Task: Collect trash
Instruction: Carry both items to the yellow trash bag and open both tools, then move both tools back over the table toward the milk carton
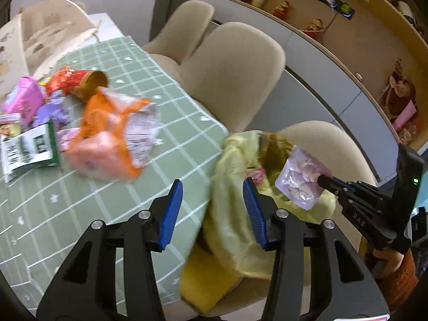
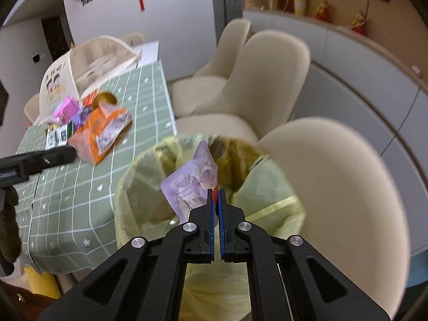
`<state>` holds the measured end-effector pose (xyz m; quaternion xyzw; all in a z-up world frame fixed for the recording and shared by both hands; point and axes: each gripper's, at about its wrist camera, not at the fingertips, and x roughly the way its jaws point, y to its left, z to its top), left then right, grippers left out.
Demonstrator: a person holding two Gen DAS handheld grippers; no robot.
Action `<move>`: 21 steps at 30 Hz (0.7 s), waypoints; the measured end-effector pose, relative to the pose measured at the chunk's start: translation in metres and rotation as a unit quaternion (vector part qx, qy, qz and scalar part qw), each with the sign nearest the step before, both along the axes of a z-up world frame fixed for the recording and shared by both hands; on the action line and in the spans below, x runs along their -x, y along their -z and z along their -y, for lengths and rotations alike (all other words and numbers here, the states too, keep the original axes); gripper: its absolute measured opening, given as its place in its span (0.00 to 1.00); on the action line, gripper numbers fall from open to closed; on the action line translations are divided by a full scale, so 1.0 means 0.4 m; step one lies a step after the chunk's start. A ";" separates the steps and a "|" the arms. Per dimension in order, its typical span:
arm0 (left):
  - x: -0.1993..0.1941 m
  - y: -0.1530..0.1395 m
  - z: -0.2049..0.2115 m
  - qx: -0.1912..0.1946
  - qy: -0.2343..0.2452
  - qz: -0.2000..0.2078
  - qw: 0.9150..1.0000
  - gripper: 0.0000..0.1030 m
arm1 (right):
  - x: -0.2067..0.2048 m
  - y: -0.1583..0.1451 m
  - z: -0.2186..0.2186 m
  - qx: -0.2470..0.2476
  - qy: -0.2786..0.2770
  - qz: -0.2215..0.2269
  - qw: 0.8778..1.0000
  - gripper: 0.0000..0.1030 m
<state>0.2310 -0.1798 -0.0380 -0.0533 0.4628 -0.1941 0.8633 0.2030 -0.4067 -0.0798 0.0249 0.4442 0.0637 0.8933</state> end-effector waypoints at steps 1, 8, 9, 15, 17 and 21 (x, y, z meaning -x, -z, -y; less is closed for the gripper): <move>0.008 -0.004 -0.018 -0.005 -0.004 0.005 1.000 0.43 | -0.002 0.008 -0.006 0.004 -0.001 -0.001 1.000 0.05; 0.045 -0.012 -0.121 -0.027 -0.042 0.015 0.999 0.44 | -0.011 0.039 -0.041 0.001 0.006 -0.023 1.000 0.07; 0.049 -0.012 -0.137 -0.032 -0.049 0.017 0.998 0.44 | -0.009 0.036 -0.047 0.005 0.007 -0.020 1.000 0.10; 0.060 -0.003 -0.242 -0.052 -0.086 0.016 0.995 0.44 | 0.006 0.022 -0.085 0.002 0.008 -0.007 1.000 0.59; 0.061 0.005 -0.274 -0.052 -0.093 0.012 0.994 0.44 | 0.004 0.017 -0.101 0.008 0.012 -0.003 1.000 0.58; 0.055 0.016 -0.353 -0.049 -0.106 0.009 0.993 0.44 | 0.002 -0.004 -0.131 0.005 0.026 0.010 1.000 0.59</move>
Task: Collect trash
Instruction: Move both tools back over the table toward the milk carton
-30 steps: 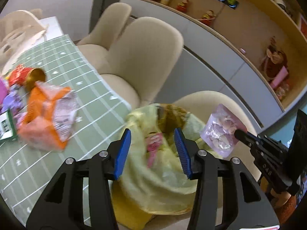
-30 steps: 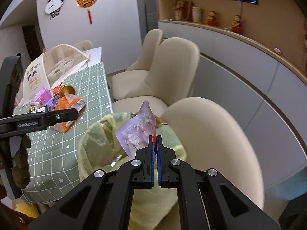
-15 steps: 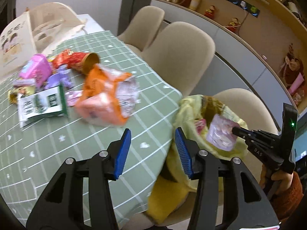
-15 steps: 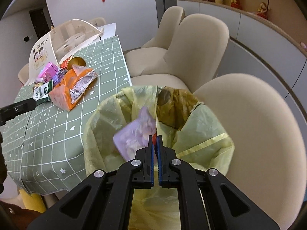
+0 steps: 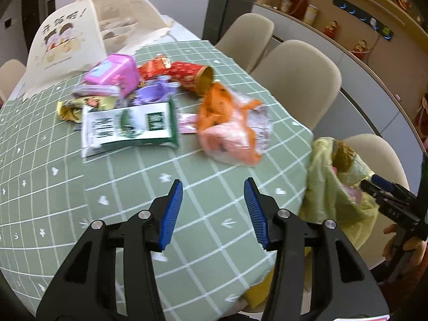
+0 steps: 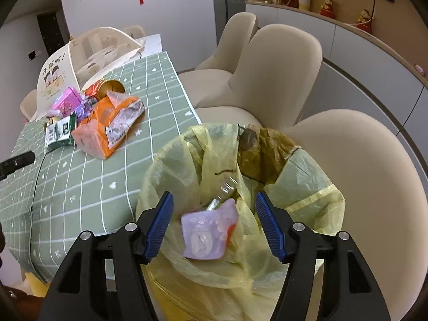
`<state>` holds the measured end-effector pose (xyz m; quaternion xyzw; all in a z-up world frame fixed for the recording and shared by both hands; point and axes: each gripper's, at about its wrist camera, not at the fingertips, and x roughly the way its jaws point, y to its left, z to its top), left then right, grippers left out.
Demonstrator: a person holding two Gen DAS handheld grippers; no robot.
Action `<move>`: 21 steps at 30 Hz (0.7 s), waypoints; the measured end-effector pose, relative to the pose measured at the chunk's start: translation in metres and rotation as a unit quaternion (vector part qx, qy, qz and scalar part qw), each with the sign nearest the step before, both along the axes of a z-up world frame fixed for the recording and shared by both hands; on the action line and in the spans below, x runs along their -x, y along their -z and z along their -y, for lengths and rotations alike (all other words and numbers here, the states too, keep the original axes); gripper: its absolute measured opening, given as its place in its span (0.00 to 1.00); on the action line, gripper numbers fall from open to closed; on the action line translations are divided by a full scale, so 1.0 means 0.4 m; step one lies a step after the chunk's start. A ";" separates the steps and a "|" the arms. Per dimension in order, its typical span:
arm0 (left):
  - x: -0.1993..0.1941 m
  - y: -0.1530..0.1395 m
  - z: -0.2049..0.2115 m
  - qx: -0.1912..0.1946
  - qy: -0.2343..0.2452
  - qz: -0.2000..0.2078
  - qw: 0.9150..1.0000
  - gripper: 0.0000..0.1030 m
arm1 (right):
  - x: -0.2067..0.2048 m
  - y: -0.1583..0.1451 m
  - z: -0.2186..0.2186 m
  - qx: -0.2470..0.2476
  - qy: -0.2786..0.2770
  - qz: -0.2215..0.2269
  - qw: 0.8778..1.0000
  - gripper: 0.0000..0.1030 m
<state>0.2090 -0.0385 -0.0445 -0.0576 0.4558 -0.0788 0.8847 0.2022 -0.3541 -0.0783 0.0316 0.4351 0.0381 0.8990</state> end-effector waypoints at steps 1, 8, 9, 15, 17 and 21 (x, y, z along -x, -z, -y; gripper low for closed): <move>-0.004 0.002 -0.024 0.004 -0.005 -0.002 1.000 0.44 | 0.001 -0.008 -0.008 -0.008 -0.001 0.006 1.000 0.59; -0.037 0.026 -0.160 0.006 -0.047 -0.008 0.999 0.44 | -0.016 -0.040 -0.144 0.017 -0.045 0.005 0.999 0.62; -0.041 0.028 -0.179 -0.002 -0.053 -0.007 0.999 0.44 | -0.023 -0.037 -0.170 0.022 -0.052 0.002 0.998 0.62; -0.056 0.023 -0.273 -0.048 -0.088 0.008 0.995 0.44 | -0.069 -0.007 -0.308 -0.003 -0.084 -0.016 0.996 0.62; -0.063 0.023 -0.299 -0.047 -0.096 0.011 0.994 0.44 | -0.087 -0.001 -0.359 -0.001 -0.093 -0.017 0.996 0.62; -0.081 0.030 -0.353 -0.044 -0.103 0.013 0.994 0.44 | -0.117 0.001 -0.437 0.022 -0.101 -0.014 0.995 0.62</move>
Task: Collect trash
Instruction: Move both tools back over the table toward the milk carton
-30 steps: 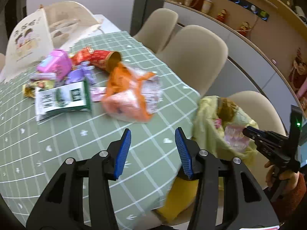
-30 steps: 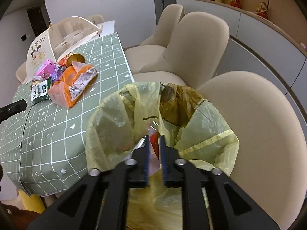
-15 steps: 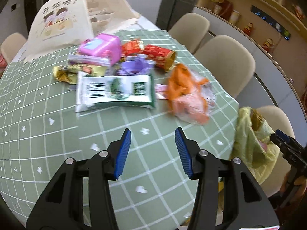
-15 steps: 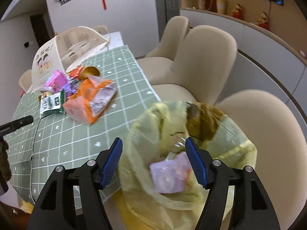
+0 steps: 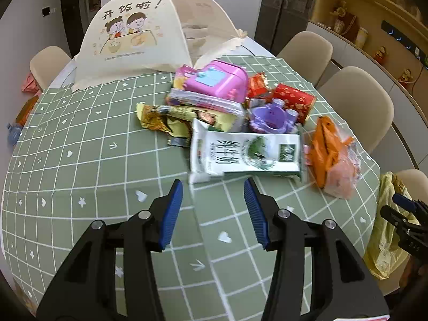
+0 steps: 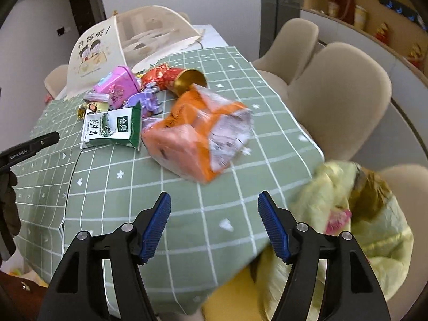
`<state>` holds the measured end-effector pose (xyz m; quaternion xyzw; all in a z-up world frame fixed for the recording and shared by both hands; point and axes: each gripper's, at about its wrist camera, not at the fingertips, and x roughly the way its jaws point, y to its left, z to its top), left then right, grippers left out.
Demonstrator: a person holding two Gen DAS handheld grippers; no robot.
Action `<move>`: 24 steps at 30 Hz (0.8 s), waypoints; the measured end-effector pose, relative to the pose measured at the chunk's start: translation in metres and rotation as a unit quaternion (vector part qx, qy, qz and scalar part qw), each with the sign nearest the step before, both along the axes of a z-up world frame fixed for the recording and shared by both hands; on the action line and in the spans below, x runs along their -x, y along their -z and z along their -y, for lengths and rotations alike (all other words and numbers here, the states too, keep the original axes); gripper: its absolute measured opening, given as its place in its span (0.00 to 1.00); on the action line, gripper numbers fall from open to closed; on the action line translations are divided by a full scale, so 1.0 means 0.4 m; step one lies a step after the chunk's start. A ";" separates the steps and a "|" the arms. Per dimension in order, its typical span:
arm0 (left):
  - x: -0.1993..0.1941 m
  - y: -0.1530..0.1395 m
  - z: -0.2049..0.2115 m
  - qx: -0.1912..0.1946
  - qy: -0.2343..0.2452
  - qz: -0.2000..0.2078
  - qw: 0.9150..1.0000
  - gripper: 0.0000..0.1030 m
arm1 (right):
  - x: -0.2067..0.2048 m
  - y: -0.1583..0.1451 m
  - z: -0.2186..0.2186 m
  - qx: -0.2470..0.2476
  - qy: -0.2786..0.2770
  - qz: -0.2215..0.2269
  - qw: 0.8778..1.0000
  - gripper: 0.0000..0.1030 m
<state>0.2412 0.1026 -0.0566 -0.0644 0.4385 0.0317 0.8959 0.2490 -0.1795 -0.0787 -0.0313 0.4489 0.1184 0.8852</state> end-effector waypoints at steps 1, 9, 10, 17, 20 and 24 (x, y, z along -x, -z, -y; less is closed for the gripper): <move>-0.006 0.003 -0.013 0.003 -0.002 -0.001 1.000 0.44 | -0.009 -0.002 -0.016 0.003 0.000 0.002 1.000 0.62; -0.061 0.046 -0.098 0.036 0.001 -0.014 0.999 0.44 | -0.083 0.008 -0.139 0.020 -0.012 0.001 1.000 0.62; -0.069 0.053 -0.110 0.046 0.006 -0.013 0.999 0.44 | -0.089 0.010 -0.148 0.022 -0.013 0.000 1.000 0.62; -0.132 0.069 -0.151 0.095 0.070 -0.001 0.993 0.44 | -0.131 0.029 -0.200 0.086 0.027 0.010 0.996 0.62; -0.180 0.057 -0.141 0.102 0.104 0.009 0.989 0.44 | -0.121 0.035 -0.202 0.084 0.015 0.013 0.996 0.62; -0.216 0.041 -0.107 0.078 0.156 0.022 0.984 0.44 | -0.106 0.041 -0.171 0.044 0.017 0.004 0.999 0.62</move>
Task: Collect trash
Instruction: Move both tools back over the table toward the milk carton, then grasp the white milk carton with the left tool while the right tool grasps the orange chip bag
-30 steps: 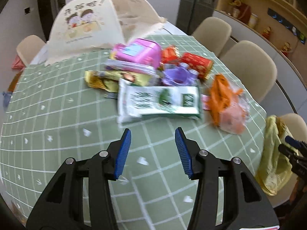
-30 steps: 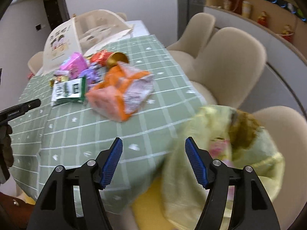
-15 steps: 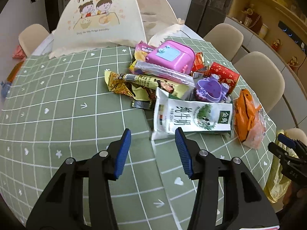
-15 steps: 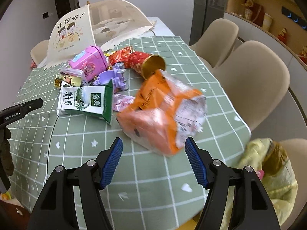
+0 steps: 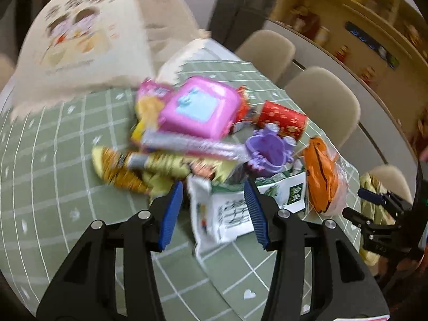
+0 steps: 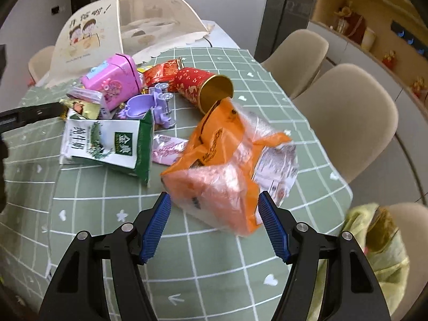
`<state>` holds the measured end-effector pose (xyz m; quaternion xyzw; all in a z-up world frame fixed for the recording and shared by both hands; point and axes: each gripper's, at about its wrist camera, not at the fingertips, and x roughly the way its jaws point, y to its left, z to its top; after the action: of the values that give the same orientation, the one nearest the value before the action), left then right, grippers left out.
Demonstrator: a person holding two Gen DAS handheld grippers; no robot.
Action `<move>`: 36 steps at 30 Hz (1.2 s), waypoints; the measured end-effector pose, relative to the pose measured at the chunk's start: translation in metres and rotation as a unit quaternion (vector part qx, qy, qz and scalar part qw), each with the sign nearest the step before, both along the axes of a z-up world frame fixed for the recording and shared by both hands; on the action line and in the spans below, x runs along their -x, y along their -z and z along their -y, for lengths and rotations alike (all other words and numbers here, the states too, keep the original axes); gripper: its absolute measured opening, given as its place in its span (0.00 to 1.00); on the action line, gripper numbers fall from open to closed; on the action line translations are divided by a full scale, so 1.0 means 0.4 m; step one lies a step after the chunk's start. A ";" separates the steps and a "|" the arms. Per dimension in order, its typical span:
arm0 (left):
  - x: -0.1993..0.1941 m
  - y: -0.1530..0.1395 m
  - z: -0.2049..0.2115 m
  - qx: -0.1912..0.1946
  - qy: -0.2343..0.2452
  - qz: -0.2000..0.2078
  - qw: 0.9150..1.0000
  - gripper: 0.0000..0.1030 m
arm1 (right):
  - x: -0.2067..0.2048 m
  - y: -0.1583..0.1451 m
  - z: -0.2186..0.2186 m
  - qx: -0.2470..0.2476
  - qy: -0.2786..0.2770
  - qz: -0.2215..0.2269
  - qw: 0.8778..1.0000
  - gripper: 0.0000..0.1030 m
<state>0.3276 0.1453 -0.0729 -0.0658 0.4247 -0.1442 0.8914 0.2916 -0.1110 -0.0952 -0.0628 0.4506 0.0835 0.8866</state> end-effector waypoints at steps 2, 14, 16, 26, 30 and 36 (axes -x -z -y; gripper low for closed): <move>-0.013 -0.003 0.034 -0.026 0.039 0.011 0.999 0.44 | 0.009 0.006 0.023 -0.012 0.017 -0.003 1.000 0.62; -0.017 0.084 0.155 -0.049 0.136 -0.076 0.987 0.44 | 0.043 0.009 0.112 -0.052 0.058 -0.008 0.997 0.62; 0.009 0.089 0.162 -0.056 0.151 -0.085 0.983 0.45 | 0.046 0.013 0.129 -0.063 0.064 -0.013 0.996 0.62; -0.001 0.091 0.271 -0.103 0.136 -0.069 0.983 0.49 | 0.044 0.007 0.156 -0.088 0.074 -0.010 0.993 0.62; -0.015 0.092 0.292 -0.094 0.128 -0.086 0.984 0.49 | 0.044 -0.004 0.156 -0.092 0.068 -0.007 0.993 0.62; 0.010 0.099 0.272 -0.073 0.117 -0.109 0.984 0.50 | -0.006 -0.012 0.149 -0.086 0.061 -0.002 0.994 0.62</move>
<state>0.3235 0.0367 -0.1126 0.0345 0.5335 -0.2079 0.8191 0.2938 -0.1708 -0.0904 0.0412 0.4469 0.0673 0.8911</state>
